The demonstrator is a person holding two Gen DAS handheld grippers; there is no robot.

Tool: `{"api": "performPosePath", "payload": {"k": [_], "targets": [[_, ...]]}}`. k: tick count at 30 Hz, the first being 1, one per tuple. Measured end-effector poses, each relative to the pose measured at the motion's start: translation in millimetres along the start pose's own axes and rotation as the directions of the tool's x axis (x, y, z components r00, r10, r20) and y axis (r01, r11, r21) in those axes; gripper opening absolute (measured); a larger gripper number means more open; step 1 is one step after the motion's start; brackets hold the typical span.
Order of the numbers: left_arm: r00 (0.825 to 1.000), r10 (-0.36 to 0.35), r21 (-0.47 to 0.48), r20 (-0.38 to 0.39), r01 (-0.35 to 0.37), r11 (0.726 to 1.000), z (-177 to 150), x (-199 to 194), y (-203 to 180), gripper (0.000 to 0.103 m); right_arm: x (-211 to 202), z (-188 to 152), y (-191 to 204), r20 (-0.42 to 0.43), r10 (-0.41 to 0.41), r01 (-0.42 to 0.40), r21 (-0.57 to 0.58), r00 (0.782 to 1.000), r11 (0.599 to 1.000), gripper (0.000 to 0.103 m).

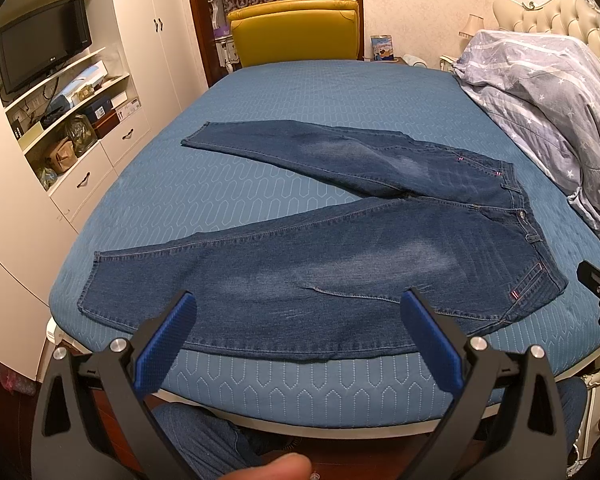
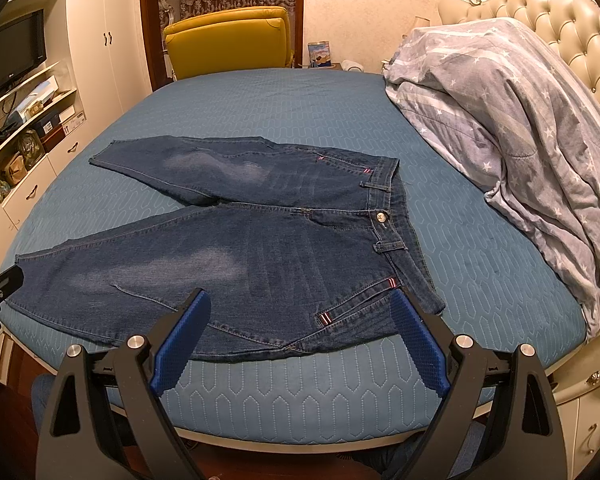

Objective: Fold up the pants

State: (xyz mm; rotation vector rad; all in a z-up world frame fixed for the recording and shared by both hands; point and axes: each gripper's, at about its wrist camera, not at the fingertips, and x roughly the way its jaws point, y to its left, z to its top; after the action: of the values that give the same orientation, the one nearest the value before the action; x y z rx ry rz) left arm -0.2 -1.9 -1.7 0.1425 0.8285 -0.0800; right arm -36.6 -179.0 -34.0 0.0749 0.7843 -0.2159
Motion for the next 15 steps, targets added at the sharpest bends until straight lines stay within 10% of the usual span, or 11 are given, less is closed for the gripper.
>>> {"api": "performPosePath", "payload": {"k": [15], "targets": [[1.0, -0.004, -0.001, -0.001, 0.004, 1.0, -0.8, 0.7, 2.0, 0.102, -0.2, 0.6, 0.0, 0.0, 0.0, 0.0, 0.001, 1.0, 1.0, 0.088]]}}
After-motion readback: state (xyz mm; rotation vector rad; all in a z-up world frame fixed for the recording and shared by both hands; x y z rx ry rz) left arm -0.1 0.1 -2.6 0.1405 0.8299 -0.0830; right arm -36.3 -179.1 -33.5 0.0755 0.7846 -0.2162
